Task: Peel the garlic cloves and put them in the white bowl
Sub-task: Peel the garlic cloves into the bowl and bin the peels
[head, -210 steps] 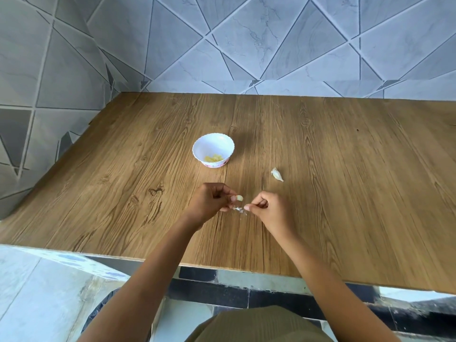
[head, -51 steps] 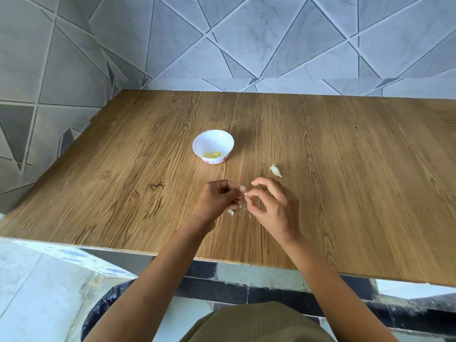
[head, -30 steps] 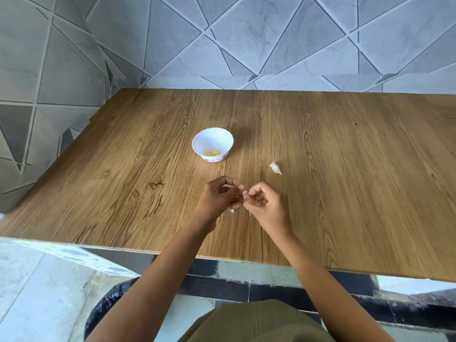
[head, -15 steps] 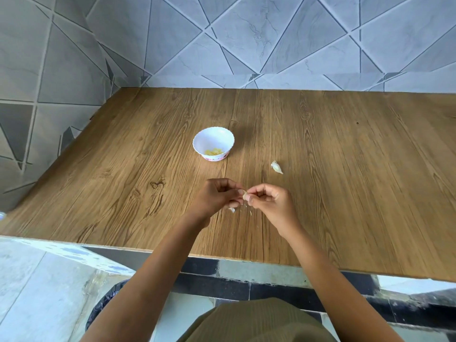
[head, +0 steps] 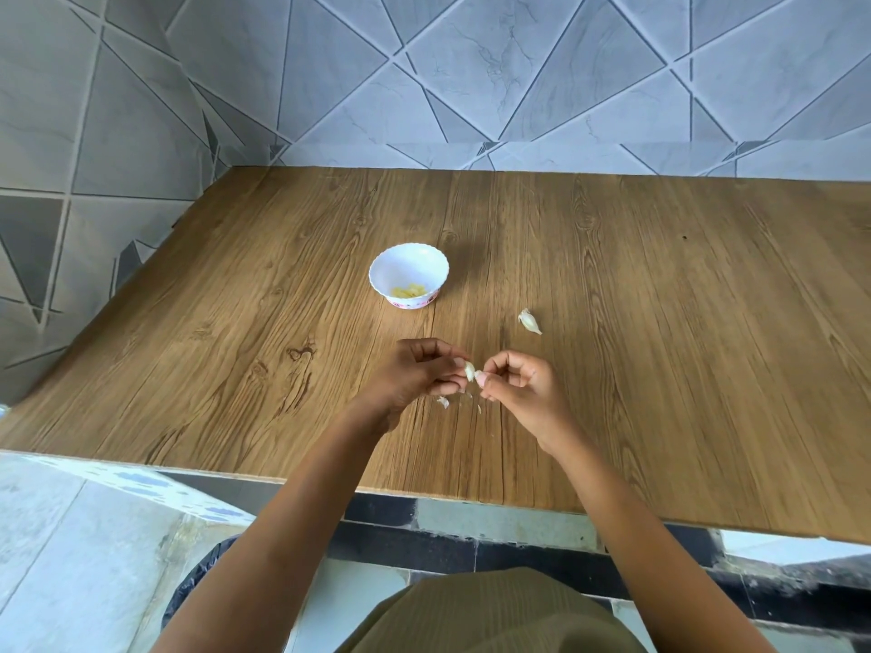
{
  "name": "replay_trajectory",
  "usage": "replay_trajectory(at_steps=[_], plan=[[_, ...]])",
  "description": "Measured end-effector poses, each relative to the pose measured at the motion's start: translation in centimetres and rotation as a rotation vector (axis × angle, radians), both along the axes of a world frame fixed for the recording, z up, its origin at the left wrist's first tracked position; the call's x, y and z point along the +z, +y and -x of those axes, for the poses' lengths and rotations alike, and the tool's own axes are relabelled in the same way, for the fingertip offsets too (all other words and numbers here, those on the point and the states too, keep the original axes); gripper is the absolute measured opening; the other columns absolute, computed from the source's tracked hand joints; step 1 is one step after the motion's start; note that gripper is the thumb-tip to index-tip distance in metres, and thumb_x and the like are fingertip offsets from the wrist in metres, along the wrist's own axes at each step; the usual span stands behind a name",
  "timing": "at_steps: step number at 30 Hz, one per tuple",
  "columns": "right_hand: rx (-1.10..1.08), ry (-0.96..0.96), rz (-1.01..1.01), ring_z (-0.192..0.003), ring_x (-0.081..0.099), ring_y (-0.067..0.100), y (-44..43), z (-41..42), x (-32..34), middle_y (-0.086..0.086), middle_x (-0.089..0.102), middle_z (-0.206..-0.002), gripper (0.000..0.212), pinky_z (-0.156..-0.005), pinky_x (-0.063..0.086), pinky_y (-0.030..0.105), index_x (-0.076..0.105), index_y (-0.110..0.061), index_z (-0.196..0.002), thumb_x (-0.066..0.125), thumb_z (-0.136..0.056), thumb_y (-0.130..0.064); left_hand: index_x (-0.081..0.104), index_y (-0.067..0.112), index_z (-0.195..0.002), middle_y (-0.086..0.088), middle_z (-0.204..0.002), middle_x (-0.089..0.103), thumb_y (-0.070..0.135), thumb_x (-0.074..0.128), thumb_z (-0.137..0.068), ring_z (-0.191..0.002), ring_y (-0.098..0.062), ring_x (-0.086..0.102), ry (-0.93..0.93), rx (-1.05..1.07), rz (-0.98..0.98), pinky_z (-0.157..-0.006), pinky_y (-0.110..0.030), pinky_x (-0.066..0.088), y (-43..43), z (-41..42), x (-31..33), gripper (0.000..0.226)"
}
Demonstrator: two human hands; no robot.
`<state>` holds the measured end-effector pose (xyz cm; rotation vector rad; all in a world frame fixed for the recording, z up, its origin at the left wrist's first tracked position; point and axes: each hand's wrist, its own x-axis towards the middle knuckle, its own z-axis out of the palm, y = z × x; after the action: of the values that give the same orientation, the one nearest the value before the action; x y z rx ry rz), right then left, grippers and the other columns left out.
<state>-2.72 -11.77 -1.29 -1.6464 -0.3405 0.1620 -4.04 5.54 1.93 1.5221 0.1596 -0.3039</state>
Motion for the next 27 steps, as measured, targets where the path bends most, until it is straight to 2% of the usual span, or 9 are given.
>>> replay_trajectory(at_steps=[4, 7, 11, 13, 17, 19, 21, 23, 27], plan=[[-0.057, -0.046, 0.109, -0.061, 0.055, 0.001, -0.1, -0.2, -0.6, -0.006, 0.064, -0.069, 0.016, -0.060, 0.046, 0.016, 0.063, -0.015, -0.072, 0.069, -0.080, -0.002, 0.067, 0.004, -0.093, -0.008, -0.079, 0.073, 0.003, 0.062, -0.087, -0.071, -0.011, 0.070, 0.035, 0.078, 0.028, -0.063, -0.017, 0.056, 0.3, -0.3, -0.2, 0.008], [-0.077, -0.187, 0.295, -0.072, 0.060, 0.002, 0.0, -0.4, -1.2, -0.001, 0.069, -0.082, 0.008, -0.068, 0.049, 0.017, 0.068, -0.010, -0.085, 0.069, -0.081, -0.003, 0.066, 0.002, -0.096, -0.013, -0.084, 0.072, 0.001, 0.062, -0.087, -0.072, -0.013, 0.070, 0.054, 0.114, 0.027, -0.063, -0.018, 0.056, 0.5, -0.3, -0.4, 0.010], [-0.124, -0.310, 0.431, -0.086, 0.067, 0.010, 0.4, -0.2, -1.4, 0.001, 0.072, -0.099, 0.023, -0.078, 0.054, 0.019, 0.070, -0.009, -0.105, 0.059, -0.087, 0.000, 0.067, 0.003, -0.096, -0.013, -0.083, 0.071, 0.001, 0.061, -0.087, -0.072, -0.012, 0.069, 0.051, 0.128, 0.019, -0.069, -0.019, 0.057, 0.3, -0.3, -0.8, 0.010], [-0.126, -0.312, 0.396, -0.086, 0.065, 0.009, 0.6, -0.2, -1.1, 0.001, 0.069, -0.104, 0.026, -0.076, 0.051, 0.013, 0.067, -0.007, -0.112, 0.063, -0.086, -0.004, 0.067, 0.002, -0.096, -0.013, -0.084, 0.070, 0.002, 0.061, -0.088, -0.073, -0.013, 0.069, 0.049, 0.134, 0.018, -0.069, -0.018, 0.057, 0.2, -0.3, -0.9, 0.010], [-0.134, -0.333, 0.296, -0.072, 0.061, -0.003, 1.2, -0.3, -0.4, 0.002, 0.071, -0.089, 0.021, -0.065, 0.047, 0.007, 0.071, -0.003, -0.099, 0.073, -0.079, -0.009, 0.066, -0.004, -0.099, -0.012, -0.083, 0.071, 0.006, 0.061, -0.089, -0.074, -0.013, 0.069, 0.039, 0.119, 0.015, -0.066, -0.017, 0.055, 0.2, -0.3, -0.9, 0.015], [-0.138, -0.338, 0.279, -0.070, 0.064, 0.003, 1.2, -0.2, -0.3, 0.004, 0.073, -0.085, 0.018, -0.064, 0.051, 0.013, 0.072, -0.002, -0.096, 0.073, -0.080, -0.010, 0.066, -0.004, -0.097, -0.007, -0.076, 0.072, 0.005, 0.061, -0.089, -0.069, -0.009, 0.069, 0.008, 0.108, -0.018, -0.064, -0.016, 0.055, 0.2, -0.2, -0.8, 0.014], [-0.114, -0.277, 0.251, -0.071, 0.067, 0.008, 1.0, -0.2, -0.3, 0.007, 0.073, -0.084, 0.018, -0.066, 0.056, 0.023, 0.071, -0.002, -0.099, 0.070, -0.082, -0.008, 0.067, -0.001, -0.093, -0.002, -0.071, 0.072, 0.004, 0.061, -0.089, -0.067, -0.007, 0.069, -0.041, 0.085, -0.079, -0.063, -0.016, 0.055, 0.3, -0.1, -0.8, 0.009], [-0.077, -0.197, 0.228, -0.070, 0.068, 0.008, 0.7, -0.3, -0.2, 0.009, 0.072, -0.082, 0.016, -0.066, 0.057, 0.027, 0.070, -0.002, -0.100, 0.065, -0.085, -0.003, 0.067, 0.003, -0.089, 0.000, -0.070, 0.071, 0.003, 0.060, -0.089, -0.067, -0.007, 0.068, -0.082, 0.065, -0.113, -0.064, -0.017, 0.056, 0.5, 0.0, -0.7, 0.006], [-0.029, -0.145, 0.214, -0.063, 0.066, 0.002, 0.5, -0.4, 0.2, -0.002, 0.069, -0.072, 0.010, -0.059, 0.051, 0.017, 0.070, -0.008, -0.087, 0.061, -0.088, -0.003, 0.067, 0.005, -0.088, -0.004, -0.074, 0.070, 0.003, 0.061, -0.088, -0.069, -0.008, 0.068, -0.107, 0.028, -0.127, -0.066, -0.019, 0.056, 0.4, 0.2, -0.5, 0.007]])
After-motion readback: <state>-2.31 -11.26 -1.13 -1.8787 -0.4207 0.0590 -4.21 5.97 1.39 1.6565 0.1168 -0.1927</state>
